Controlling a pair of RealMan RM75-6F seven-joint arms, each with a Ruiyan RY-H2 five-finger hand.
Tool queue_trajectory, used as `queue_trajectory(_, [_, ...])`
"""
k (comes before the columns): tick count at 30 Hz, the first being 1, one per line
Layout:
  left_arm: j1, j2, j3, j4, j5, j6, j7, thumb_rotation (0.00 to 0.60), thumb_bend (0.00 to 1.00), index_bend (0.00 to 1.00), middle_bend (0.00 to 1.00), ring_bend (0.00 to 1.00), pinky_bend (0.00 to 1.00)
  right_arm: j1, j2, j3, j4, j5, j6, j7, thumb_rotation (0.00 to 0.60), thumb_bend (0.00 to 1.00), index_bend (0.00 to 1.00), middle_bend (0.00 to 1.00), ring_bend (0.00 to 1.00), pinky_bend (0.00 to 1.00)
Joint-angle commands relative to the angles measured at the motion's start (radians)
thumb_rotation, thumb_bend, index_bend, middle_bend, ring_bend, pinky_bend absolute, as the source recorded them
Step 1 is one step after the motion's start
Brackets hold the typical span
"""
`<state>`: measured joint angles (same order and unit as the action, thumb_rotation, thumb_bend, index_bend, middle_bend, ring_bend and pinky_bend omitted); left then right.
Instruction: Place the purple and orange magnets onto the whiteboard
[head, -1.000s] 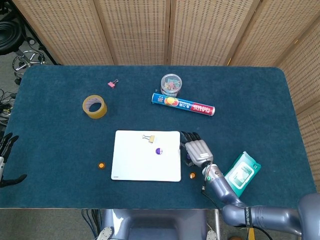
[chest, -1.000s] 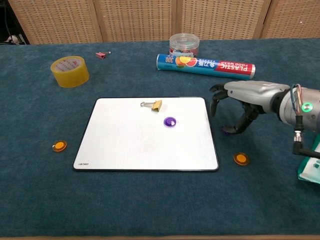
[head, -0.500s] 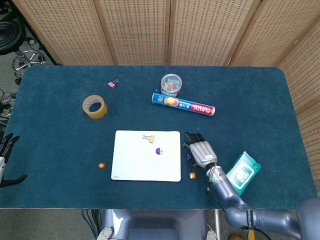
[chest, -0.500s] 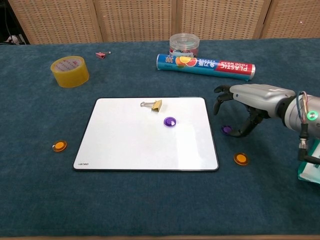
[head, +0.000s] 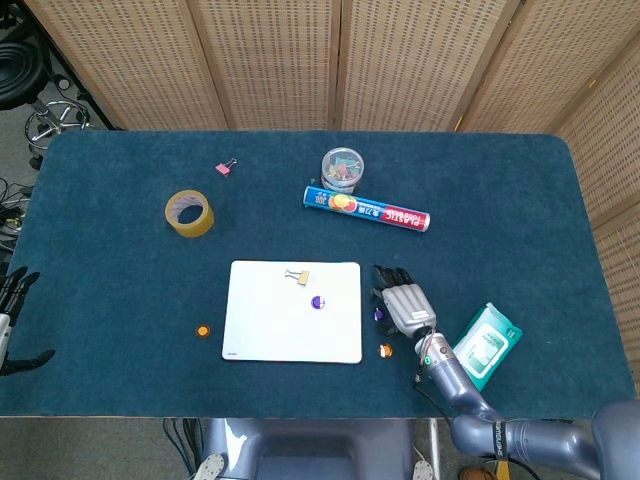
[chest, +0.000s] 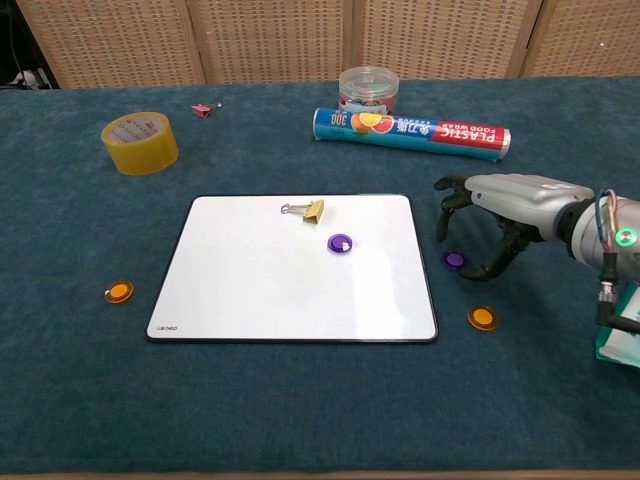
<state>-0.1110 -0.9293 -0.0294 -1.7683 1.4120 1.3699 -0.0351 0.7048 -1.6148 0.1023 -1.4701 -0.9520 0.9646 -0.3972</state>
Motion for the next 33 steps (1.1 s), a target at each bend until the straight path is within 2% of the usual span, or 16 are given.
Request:
queue_trajectory(1, [-0.001, 0.000, 0.000, 0.000, -0.001, -0.002, -0.001, 0.600, 0.11, 0.00, 0.00, 0.00, 0.00, -0.002, 0.000, 0.000, 0.001, 0.003, -0.003, -0.003, 0.600, 0.30, 0.38, 0.00, 0.00, 0.00])
queue_trajectory(33, [-0.001, 0.000, -0.001, -0.002, -0.007, -0.004, 0.002, 0.600, 0.11, 0.00, 0.00, 0.00, 0.00, -0.002, -0.027, 0.022, 0.051, 0.049, -0.041, -0.022, 0.600, 0.30, 0.45, 0.00, 0.00, 0.00])
